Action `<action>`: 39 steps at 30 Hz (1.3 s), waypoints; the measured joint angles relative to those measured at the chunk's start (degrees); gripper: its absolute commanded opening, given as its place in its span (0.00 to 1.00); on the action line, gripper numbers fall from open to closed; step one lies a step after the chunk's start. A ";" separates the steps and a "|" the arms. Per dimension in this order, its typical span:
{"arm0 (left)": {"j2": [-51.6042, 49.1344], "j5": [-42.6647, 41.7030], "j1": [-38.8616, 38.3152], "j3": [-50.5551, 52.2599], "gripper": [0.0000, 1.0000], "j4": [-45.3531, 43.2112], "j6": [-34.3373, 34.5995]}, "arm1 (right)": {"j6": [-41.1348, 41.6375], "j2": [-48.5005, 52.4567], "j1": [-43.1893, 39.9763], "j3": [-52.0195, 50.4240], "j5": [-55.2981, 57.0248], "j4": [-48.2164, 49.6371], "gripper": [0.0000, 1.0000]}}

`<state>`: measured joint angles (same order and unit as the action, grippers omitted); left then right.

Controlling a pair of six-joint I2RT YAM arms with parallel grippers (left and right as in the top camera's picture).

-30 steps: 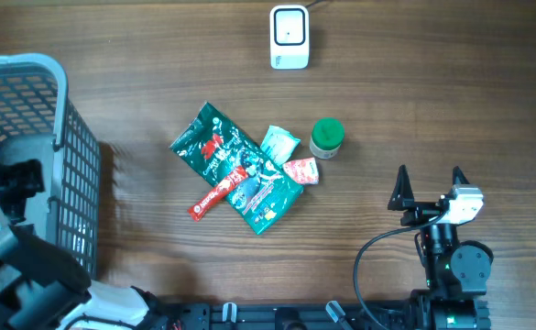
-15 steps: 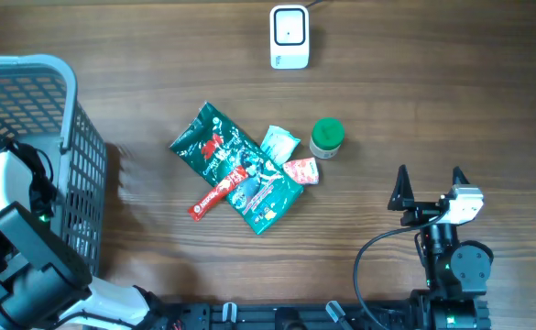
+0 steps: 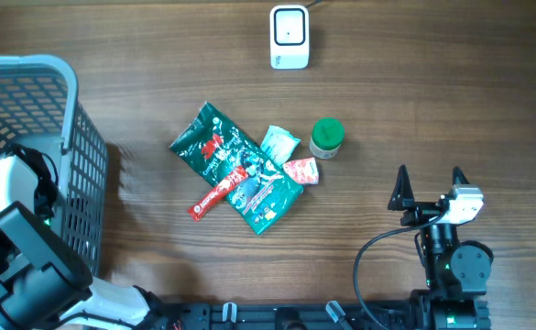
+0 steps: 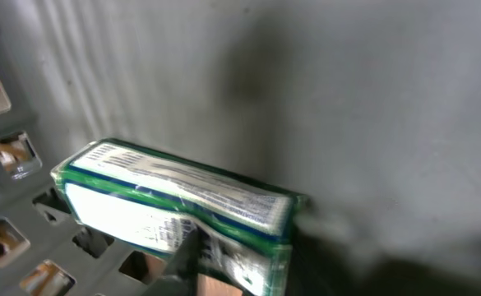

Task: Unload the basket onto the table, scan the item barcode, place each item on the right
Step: 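Reach the left gripper into the basket toward the green-white AXE box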

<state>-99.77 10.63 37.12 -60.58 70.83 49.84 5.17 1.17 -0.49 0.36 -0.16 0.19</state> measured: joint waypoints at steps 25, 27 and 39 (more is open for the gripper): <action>3.50 4.57 0.00 -27.78 0.82 12.46 -1.66 | 0.00 0.00 0.00 0.00 0.00 0.00 1.00; 3.54 5.38 0.00 -27.34 0.81 12.24 -6.23 | 0.00 0.00 0.00 0.00 0.00 0.00 1.00; 5.05 3.45 2.10 3.39 1.00 -18.86 -19.15 | 0.02 0.00 0.00 0.00 0.00 0.00 1.00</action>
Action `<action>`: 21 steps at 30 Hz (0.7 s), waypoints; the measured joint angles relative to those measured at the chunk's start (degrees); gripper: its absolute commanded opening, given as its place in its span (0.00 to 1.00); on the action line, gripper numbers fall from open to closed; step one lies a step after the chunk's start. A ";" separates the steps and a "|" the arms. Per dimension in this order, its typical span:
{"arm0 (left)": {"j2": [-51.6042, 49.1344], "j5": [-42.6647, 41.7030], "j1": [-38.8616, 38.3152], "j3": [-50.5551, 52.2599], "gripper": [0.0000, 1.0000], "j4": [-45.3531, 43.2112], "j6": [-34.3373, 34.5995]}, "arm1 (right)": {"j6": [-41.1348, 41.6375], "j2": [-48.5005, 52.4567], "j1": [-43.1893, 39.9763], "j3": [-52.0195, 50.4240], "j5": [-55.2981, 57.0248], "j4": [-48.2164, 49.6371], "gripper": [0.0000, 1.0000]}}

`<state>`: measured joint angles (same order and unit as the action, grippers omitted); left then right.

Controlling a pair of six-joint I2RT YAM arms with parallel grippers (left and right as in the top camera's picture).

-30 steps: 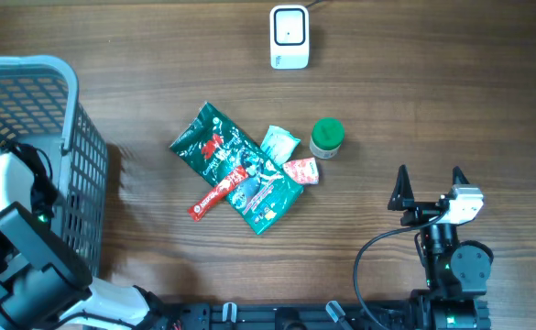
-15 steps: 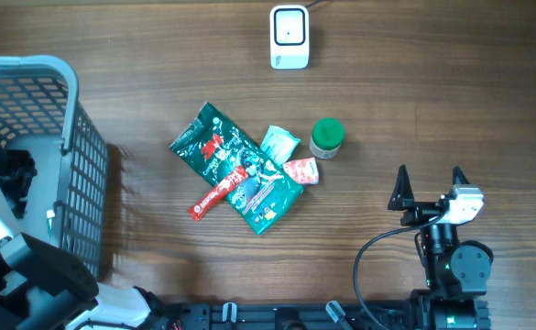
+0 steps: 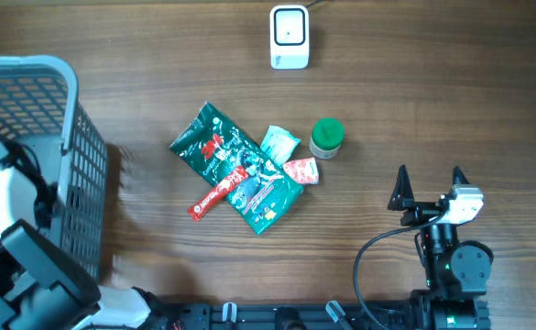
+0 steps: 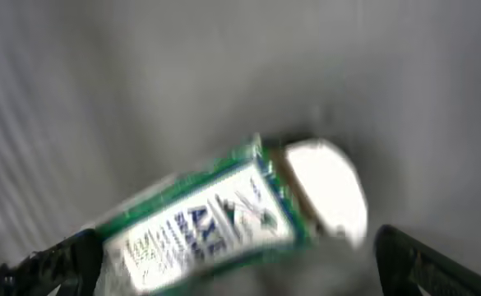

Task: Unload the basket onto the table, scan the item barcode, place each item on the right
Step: 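Reach the left gripper into the basket toward the green-white AXE box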

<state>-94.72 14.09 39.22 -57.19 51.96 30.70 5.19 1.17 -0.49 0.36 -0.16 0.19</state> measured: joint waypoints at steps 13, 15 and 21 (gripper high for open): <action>0.48 -0.52 2.21 1.42 0.64 -5.16 -4.07 | -0.02 0.00 0.00 0.00 0.00 0.00 1.00; 1.64 0.37 2.19 3.56 0.60 -6.47 -4.13 | -0.02 0.00 0.00 0.00 0.00 0.00 1.00; 2.84 3.19 2.54 6.32 0.06 -8.37 -4.33 | -0.02 0.00 0.00 0.00 0.00 0.00 1.00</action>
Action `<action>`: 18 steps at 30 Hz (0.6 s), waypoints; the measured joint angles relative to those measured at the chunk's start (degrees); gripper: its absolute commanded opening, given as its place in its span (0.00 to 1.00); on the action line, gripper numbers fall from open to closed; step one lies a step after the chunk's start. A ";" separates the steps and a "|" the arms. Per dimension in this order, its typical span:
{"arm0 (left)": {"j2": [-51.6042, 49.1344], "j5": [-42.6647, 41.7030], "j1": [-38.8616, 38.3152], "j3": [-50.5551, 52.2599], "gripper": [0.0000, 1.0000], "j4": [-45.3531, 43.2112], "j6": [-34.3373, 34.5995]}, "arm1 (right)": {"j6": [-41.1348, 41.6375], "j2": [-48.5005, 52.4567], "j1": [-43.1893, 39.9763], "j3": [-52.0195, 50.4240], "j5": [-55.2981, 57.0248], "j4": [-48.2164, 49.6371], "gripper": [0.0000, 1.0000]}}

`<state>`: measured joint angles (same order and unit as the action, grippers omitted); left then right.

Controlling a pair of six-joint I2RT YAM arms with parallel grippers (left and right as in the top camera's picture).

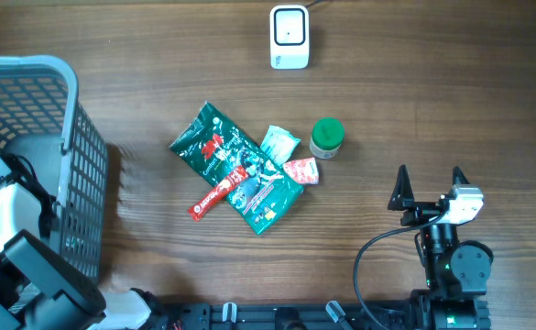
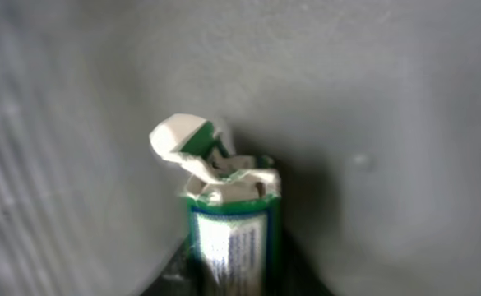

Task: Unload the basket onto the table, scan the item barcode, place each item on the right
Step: 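Reach the left gripper into the basket toward the green-white AXE box, then grasp the AXE box with the left gripper and place it right of the jar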

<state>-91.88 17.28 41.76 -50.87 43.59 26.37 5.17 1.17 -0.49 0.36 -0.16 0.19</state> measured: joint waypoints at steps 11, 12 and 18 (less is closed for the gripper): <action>0.07 -3.23 0.63 -5.38 0.10 8.48 -0.26 | 0.00 0.00 0.00 0.00 0.00 -0.02 1.00; 0.81 -4.68 0.63 -9.86 0.10 10.43 -0.24 | 0.00 0.00 0.00 0.00 0.00 0.00 1.00; 10.99 -13.81 0.63 -38.01 0.15 19.98 -0.22 | 0.00 0.00 0.00 0.00 0.00 -0.02 1.00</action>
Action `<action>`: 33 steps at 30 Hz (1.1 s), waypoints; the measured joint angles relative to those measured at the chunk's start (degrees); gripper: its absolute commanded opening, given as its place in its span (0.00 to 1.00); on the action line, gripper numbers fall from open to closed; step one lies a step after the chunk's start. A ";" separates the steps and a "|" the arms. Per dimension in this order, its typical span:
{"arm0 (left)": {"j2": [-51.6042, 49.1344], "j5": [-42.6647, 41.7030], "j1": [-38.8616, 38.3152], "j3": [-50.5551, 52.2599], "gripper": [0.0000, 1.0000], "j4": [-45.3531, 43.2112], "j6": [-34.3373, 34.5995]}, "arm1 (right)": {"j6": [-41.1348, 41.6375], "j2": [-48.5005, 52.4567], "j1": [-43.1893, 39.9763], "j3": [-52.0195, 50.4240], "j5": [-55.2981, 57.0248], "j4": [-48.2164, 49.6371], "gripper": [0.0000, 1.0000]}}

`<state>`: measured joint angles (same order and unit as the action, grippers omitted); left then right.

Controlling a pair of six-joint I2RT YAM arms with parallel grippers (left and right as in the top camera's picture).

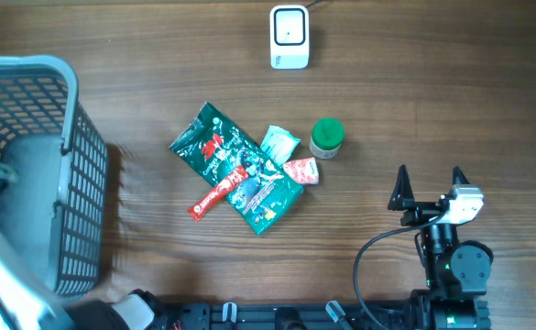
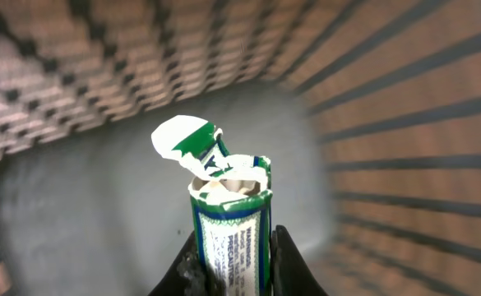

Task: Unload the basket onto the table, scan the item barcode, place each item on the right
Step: 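Grasp the AXE box with the left gripper and place it right of the jar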

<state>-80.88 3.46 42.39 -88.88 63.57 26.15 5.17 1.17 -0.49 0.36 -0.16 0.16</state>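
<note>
A green-and-white box (image 2: 228,215) with a torn open top flap stands upright between the fingers of my left gripper (image 2: 233,256), which is shut on it. It hangs above the grey floor of the basket (image 2: 76,205), with the mesh walls blurred around it. In the overhead view only a white blur of the left arm shows at the left edge, and the box is hidden. The white scanner (image 1: 289,37) sits at the table's far edge. My right gripper (image 1: 429,183) rests open and empty at the front right.
The grey mesh basket (image 1: 71,165) fills the left side of the table. In the middle lie a green snack bag (image 1: 235,170), a red stick pack (image 1: 214,195), small sachets (image 1: 290,156) and a green-lidded jar (image 1: 326,137).
The left gripper, still shut on the box, now holds it higher, with the basket walls in view around it. In the overhead view the arm has shifted to the left edge. The right arm is unchanged.
The box first lay on its side on the basket floor with a finger by it. Then the left fingers stood wide open around it. Then they were shut on it, upright near the floor, and now it is held higher in the basket.
</note>
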 measured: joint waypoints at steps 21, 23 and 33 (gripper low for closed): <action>-22.27 -15.15 -87.17 2.47 0.13 -22.84 3.76 | 0.00 0.00 -0.04 0.00 0.02 0.02 1.00; -28.92 -14.93 -89.96 2.51 0.13 -24.68 5.01 | 0.00 0.00 -0.04 0.00 0.02 0.00 1.00; -33.79 -2.40 -96.02 2.64 1.00 -24.74 9.99 | 0.00 0.00 -0.04 0.00 0.02 0.02 1.00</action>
<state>-114.67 1.06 -53.63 -86.24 38.83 36.14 5.17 1.17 -0.54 0.36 -0.14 0.19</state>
